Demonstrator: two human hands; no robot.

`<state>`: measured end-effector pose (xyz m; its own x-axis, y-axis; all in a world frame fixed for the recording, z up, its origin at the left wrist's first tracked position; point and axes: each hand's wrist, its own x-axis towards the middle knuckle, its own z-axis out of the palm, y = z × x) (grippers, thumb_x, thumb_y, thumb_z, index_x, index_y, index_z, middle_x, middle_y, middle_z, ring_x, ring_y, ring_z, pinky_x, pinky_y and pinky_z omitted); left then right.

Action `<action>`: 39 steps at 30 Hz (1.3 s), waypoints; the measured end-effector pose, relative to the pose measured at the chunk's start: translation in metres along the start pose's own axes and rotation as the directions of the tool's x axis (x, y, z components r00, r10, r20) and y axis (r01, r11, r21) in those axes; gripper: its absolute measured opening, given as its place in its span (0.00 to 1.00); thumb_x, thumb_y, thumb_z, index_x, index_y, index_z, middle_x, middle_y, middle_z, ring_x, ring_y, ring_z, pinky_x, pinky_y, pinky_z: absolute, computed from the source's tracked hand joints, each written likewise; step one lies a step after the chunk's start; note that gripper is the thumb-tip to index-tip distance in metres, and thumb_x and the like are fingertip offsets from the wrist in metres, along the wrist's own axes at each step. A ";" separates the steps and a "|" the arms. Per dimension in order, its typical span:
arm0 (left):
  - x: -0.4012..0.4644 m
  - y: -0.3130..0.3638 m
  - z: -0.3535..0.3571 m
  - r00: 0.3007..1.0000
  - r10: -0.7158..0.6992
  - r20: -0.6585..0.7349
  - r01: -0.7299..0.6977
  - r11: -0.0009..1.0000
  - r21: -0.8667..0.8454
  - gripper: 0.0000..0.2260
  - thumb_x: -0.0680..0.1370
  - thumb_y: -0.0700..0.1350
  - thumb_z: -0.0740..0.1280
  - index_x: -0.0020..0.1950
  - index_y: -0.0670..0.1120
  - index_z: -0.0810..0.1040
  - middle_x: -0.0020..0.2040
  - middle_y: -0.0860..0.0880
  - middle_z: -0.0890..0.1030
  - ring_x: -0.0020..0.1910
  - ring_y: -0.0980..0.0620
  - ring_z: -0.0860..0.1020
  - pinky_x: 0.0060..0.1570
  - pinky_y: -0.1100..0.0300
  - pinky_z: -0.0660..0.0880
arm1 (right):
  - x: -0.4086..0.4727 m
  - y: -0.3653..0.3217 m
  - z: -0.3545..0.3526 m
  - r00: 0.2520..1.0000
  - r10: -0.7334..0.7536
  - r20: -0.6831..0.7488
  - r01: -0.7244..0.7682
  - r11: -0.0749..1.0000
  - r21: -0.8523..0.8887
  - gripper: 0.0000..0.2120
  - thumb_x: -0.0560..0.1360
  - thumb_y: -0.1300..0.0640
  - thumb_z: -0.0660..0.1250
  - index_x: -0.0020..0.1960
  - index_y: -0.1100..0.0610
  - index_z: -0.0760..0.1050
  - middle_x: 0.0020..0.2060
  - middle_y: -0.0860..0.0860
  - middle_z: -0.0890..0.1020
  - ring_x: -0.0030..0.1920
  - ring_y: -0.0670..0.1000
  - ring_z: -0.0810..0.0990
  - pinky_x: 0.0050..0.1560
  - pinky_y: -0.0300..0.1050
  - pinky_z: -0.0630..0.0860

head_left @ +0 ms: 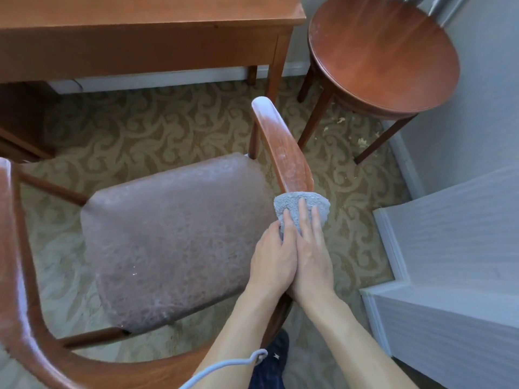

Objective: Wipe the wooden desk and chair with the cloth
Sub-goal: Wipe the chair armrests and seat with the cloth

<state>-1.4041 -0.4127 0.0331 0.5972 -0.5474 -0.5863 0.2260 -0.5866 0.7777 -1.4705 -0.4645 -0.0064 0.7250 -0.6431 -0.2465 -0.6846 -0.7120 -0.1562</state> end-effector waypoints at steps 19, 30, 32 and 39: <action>0.008 -0.026 0.037 0.979 0.204 -0.007 -0.179 0.871 0.457 0.24 0.80 0.63 0.56 0.74 0.57 0.63 0.64 0.58 0.75 0.66 0.54 0.74 0.57 0.56 0.74 | 0.134 0.016 -0.035 0.965 -0.208 -0.157 0.191 0.975 -0.114 0.32 0.81 0.54 0.62 0.83 0.50 0.55 0.83 0.56 0.54 0.82 0.62 0.52 0.80 0.62 0.54; 0.014 -0.024 0.042 0.968 0.250 0.000 -0.198 0.764 0.615 0.23 0.64 0.67 0.61 0.49 0.54 0.81 0.35 0.61 0.79 0.32 0.61 0.81 0.23 0.68 0.70 | 0.254 -0.025 -0.061 0.956 -0.261 -0.132 0.245 0.961 -0.124 0.39 0.79 0.57 0.67 0.83 0.46 0.49 0.83 0.54 0.44 0.82 0.61 0.44 0.81 0.60 0.46; 0.010 -0.021 0.040 0.968 0.250 -0.005 -0.197 0.777 0.598 0.21 0.66 0.67 0.61 0.50 0.56 0.80 0.36 0.62 0.79 0.33 0.62 0.81 0.25 0.68 0.72 | 0.258 -0.029 -0.066 0.961 -0.245 -0.128 0.236 0.968 -0.082 0.39 0.79 0.57 0.68 0.82 0.45 0.51 0.83 0.53 0.45 0.82 0.60 0.44 0.80 0.59 0.49; 0.009 -0.020 0.036 0.993 0.115 -0.041 -0.079 0.863 0.500 0.26 0.77 0.68 0.58 0.71 0.58 0.65 0.62 0.59 0.77 0.64 0.56 0.76 0.58 0.57 0.73 | 0.201 -0.016 -0.052 0.970 -0.105 -0.219 0.112 0.994 0.019 0.38 0.81 0.53 0.65 0.83 0.49 0.46 0.83 0.55 0.45 0.81 0.60 0.51 0.80 0.55 0.52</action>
<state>-1.4313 -0.4277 0.0044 0.6500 -0.5861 -0.4836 -0.2367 -0.7610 0.6041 -1.3095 -0.5969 -0.0036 0.7916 -0.6109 -0.0137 -0.6007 -0.7738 -0.2009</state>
